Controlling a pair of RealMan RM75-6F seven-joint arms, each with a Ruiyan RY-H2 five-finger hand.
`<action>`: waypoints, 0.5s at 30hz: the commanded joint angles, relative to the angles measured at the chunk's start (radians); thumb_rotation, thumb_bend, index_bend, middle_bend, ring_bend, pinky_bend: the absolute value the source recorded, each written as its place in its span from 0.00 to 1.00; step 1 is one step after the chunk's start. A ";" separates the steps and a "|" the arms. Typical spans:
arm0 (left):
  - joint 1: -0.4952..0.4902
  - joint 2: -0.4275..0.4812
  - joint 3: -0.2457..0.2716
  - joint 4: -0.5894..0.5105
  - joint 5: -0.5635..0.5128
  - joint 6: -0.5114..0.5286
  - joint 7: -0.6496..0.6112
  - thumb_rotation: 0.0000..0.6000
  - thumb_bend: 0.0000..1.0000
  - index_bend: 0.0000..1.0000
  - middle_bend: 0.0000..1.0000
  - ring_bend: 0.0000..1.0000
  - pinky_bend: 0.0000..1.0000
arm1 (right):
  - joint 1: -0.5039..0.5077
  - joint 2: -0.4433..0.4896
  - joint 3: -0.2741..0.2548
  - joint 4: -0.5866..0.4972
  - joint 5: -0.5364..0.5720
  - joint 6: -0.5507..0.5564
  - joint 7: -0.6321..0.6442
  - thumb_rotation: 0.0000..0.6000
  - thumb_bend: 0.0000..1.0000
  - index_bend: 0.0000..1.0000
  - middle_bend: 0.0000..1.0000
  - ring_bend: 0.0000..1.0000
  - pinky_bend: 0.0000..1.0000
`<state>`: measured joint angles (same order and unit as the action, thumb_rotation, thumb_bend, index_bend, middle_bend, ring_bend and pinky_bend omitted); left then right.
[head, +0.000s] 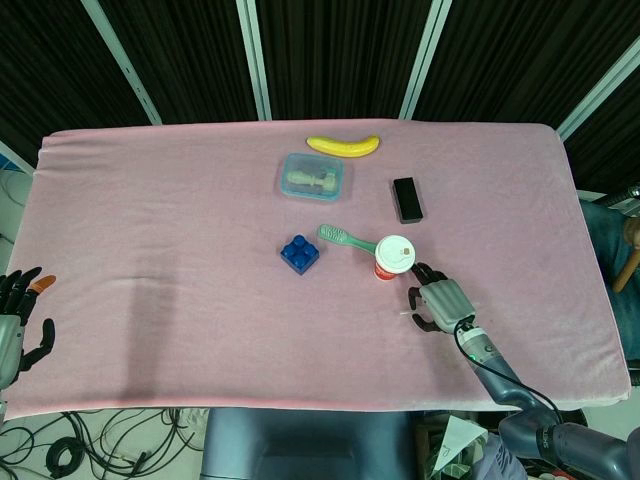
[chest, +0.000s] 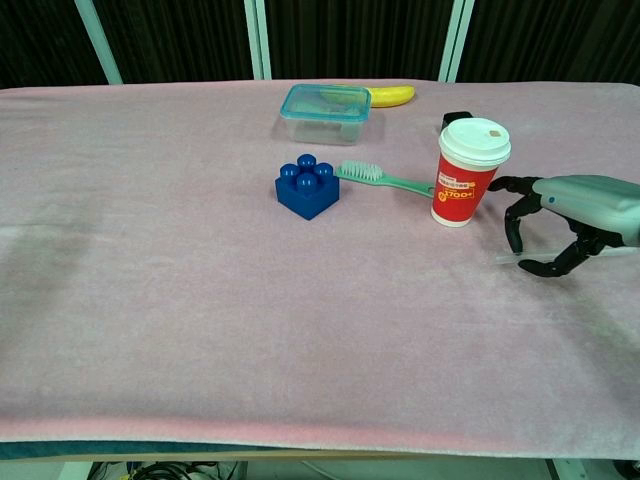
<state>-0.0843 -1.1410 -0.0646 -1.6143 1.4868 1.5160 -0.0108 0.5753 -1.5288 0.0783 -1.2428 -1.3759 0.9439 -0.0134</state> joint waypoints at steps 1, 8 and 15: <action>0.000 0.000 0.000 0.000 0.001 0.002 0.000 1.00 0.58 0.19 0.08 0.02 0.00 | -0.005 0.019 0.008 -0.023 0.006 0.009 0.012 1.00 0.36 0.62 0.00 0.02 0.18; 0.001 -0.005 -0.002 0.008 0.021 0.022 -0.013 1.00 0.58 0.19 0.08 0.02 0.00 | -0.028 0.109 0.059 -0.123 0.042 0.063 0.048 1.00 0.36 0.62 0.00 0.02 0.18; 0.002 -0.012 -0.004 0.022 0.032 0.034 -0.024 1.00 0.58 0.19 0.08 0.02 0.00 | -0.062 0.226 0.134 -0.228 0.089 0.142 0.089 1.00 0.36 0.63 0.00 0.02 0.18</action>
<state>-0.0824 -1.1527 -0.0684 -1.5924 1.5194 1.5501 -0.0348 0.5265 -1.3343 0.1869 -1.4397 -1.3046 1.0661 0.0564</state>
